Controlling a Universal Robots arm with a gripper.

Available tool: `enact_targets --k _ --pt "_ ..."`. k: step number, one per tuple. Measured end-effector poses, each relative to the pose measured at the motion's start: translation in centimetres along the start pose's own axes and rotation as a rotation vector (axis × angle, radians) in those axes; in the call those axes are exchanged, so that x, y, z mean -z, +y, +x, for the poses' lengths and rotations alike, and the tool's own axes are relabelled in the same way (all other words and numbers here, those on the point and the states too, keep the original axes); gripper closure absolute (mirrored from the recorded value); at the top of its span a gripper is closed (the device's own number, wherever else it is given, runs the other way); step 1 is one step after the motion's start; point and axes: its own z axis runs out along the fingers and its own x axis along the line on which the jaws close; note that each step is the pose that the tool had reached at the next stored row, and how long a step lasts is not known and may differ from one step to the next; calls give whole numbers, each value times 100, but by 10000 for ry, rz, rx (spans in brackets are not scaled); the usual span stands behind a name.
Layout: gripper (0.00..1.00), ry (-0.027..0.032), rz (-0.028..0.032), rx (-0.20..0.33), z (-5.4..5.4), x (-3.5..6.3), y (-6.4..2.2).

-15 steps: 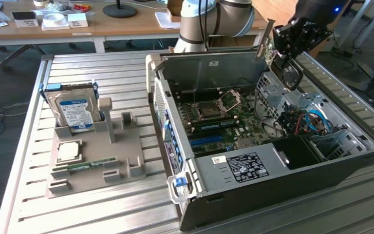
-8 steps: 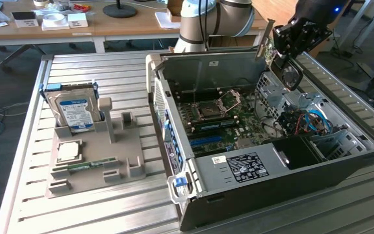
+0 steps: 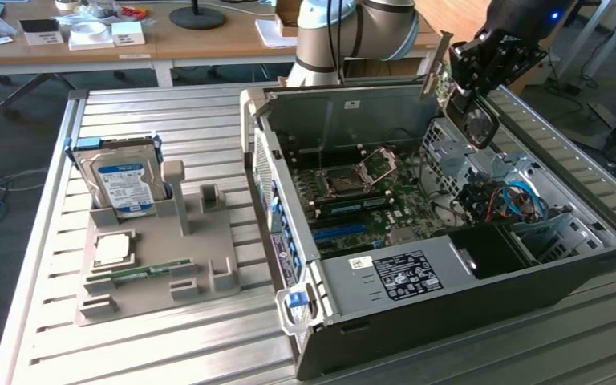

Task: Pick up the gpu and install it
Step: 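Insert the gpu into the slot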

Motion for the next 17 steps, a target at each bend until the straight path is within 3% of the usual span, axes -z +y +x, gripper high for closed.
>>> enact_targets --k 3,17 --pt "73 44 -13 288 2 -2 0" --pt "73 427 -103 2806 2 -10 -2"
